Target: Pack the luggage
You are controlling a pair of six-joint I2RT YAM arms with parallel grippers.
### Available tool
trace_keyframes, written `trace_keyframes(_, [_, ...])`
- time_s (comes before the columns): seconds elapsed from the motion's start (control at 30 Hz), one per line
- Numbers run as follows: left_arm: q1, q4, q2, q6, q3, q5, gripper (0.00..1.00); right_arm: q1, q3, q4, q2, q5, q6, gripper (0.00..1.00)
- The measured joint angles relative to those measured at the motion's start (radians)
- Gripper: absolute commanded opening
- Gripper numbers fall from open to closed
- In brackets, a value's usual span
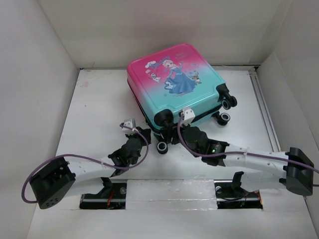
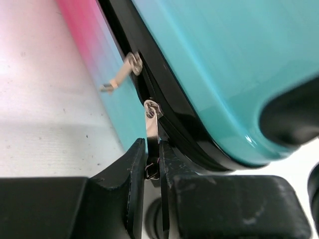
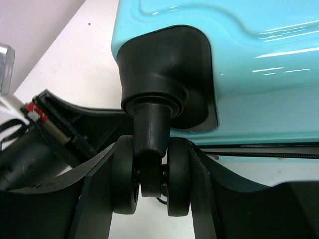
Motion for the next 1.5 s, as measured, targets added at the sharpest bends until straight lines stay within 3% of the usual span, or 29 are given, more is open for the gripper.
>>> trace_keyframes(0.13, [0.026, -0.020, -0.011, 0.000, 0.005, 0.016, 0.00, -0.002, -0.045, -0.030, -0.077, -0.032, 0.006, 0.00])
trace_keyframes(0.33, [0.192, -0.011, 0.023, -0.003, 0.019, 0.285, 0.00, -0.018, -0.079, -0.035, -0.128, -0.085, 0.007, 0.00])
trace_keyframes(0.47, [0.243, -0.077, 0.051, -0.007, 0.084, 0.341, 0.00, -0.021, -0.073, 0.000, -0.095, -0.085, 0.002, 0.00])
trace_keyframes(0.6, [0.274, -0.205, 0.012, -0.035, 0.129, 0.326, 0.40, -0.006, -0.060, 0.005, -0.074, -0.056, -0.012, 0.00])
trace_keyframes(0.63, [0.302, -0.237, -0.017, -0.043, 0.134, 0.304, 0.57, 0.000, -0.060, 0.002, -0.079, -0.050, -0.016, 0.00])
trace_keyframes(0.73, [0.380, -0.323, -0.155, -0.062, 0.138, 0.160, 0.77, 0.030, -0.058, -0.047, -0.108, -0.042, -0.029, 0.00])
trace_keyframes(0.77, [0.391, -0.348, -0.215, -0.068, 0.138, 0.127, 0.96, 0.042, -0.058, -0.064, -0.119, -0.040, -0.032, 0.00])
trace_keyframes(0.8, [0.394, -0.367, -0.269, -0.068, 0.139, 0.106, 1.00, 0.053, -0.055, -0.080, -0.126, -0.039, -0.034, 0.00])
trace_keyframes(0.9, [0.394, -0.420, -0.426, -0.081, 0.147, 0.074, 1.00, 0.106, -0.043, -0.114, -0.125, -0.020, -0.036, 0.00])
trace_keyframes(0.97, [0.394, -0.460, -0.500, -0.080, 0.161, 0.072, 1.00, 0.142, -0.023, -0.124, -0.103, -0.008, -0.034, 0.33])
trace_keyframes(1.0, [0.394, -0.481, -0.532, -0.080, 0.169, 0.076, 1.00, 0.159, -0.008, -0.129, -0.086, -0.002, -0.031, 0.61])
trace_keyframes(1.03, [0.394, -0.502, -0.561, -0.080, 0.178, 0.082, 1.00, 0.171, 0.003, -0.135, -0.074, 0.000, -0.027, 0.99])
trace_keyframes(1.27, [0.394, -0.620, -0.655, -0.077, 0.244, 0.201, 1.00, 0.238, 0.066, -0.261, -0.067, -0.053, -0.055, 1.00])
trace_keyframes(1.5, [0.394, -0.684, -0.701, -0.076, 0.261, 0.317, 1.00, 0.241, 0.142, -0.313, -0.293, -0.045, -0.096, 1.00])
